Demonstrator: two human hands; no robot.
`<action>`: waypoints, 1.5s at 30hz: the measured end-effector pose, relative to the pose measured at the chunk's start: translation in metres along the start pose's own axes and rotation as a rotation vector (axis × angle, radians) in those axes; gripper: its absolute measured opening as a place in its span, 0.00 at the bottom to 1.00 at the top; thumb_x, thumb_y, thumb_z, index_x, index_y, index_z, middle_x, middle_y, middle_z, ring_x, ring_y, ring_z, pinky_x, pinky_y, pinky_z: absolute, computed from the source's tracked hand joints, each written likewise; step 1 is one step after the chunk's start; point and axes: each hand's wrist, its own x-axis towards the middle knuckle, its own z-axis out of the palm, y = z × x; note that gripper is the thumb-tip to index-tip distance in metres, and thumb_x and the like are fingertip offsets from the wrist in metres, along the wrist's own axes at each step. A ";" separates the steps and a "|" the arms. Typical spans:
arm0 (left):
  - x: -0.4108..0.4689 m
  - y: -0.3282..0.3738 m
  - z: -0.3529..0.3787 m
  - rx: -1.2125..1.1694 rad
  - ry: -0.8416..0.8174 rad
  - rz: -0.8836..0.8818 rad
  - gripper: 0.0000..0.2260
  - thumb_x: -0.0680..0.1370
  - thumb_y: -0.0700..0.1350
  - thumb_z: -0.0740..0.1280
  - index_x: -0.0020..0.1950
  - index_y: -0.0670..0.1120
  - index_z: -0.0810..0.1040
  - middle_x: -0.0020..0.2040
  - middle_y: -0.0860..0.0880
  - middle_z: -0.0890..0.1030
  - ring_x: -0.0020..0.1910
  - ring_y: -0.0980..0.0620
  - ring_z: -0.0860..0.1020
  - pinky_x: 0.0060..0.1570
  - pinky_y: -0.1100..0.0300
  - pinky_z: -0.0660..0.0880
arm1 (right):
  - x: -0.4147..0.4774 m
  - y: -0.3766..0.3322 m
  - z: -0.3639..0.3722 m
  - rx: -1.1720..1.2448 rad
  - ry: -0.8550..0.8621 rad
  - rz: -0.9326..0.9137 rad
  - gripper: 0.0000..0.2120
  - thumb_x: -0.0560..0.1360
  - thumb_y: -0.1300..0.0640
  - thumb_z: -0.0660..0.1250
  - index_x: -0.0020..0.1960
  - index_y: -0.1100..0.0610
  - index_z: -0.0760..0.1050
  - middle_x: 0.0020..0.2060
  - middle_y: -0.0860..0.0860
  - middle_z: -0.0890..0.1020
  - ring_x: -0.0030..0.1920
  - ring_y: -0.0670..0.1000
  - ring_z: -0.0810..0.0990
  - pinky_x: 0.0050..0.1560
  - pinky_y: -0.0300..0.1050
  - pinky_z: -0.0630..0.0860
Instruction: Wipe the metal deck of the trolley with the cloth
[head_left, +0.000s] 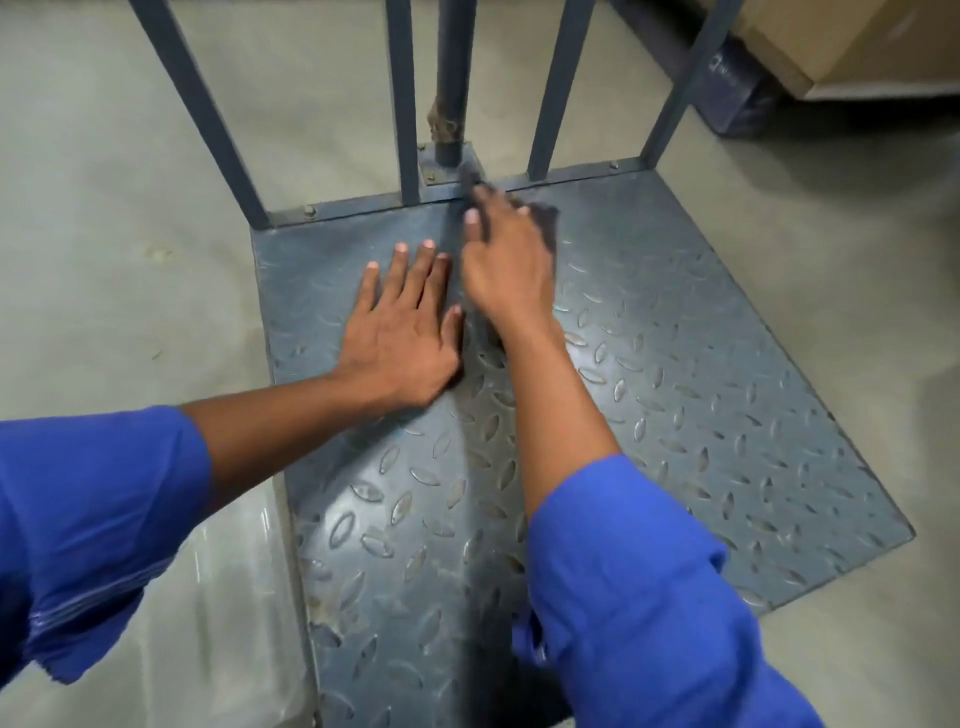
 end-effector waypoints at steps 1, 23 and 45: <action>0.001 -0.004 -0.001 0.008 -0.008 0.018 0.35 0.83 0.60 0.37 0.88 0.46 0.44 0.89 0.48 0.44 0.87 0.48 0.41 0.85 0.44 0.40 | 0.008 0.002 0.011 -0.070 -0.107 -0.050 0.23 0.87 0.46 0.52 0.82 0.44 0.63 0.83 0.46 0.61 0.84 0.54 0.54 0.82 0.56 0.52; -0.008 -0.005 -0.007 -0.018 0.034 0.044 0.32 0.87 0.60 0.44 0.88 0.47 0.47 0.88 0.48 0.47 0.87 0.48 0.43 0.85 0.43 0.42 | -0.051 0.048 -0.002 -0.278 0.070 0.180 0.26 0.87 0.44 0.46 0.85 0.47 0.57 0.84 0.47 0.56 0.85 0.57 0.49 0.84 0.57 0.47; -0.076 0.041 0.008 -0.052 0.030 0.047 0.30 0.87 0.55 0.43 0.88 0.44 0.47 0.88 0.44 0.46 0.87 0.46 0.42 0.85 0.44 0.40 | -0.183 0.068 -0.066 -0.171 0.346 0.716 0.27 0.89 0.50 0.48 0.85 0.60 0.53 0.85 0.56 0.52 0.85 0.58 0.44 0.84 0.53 0.43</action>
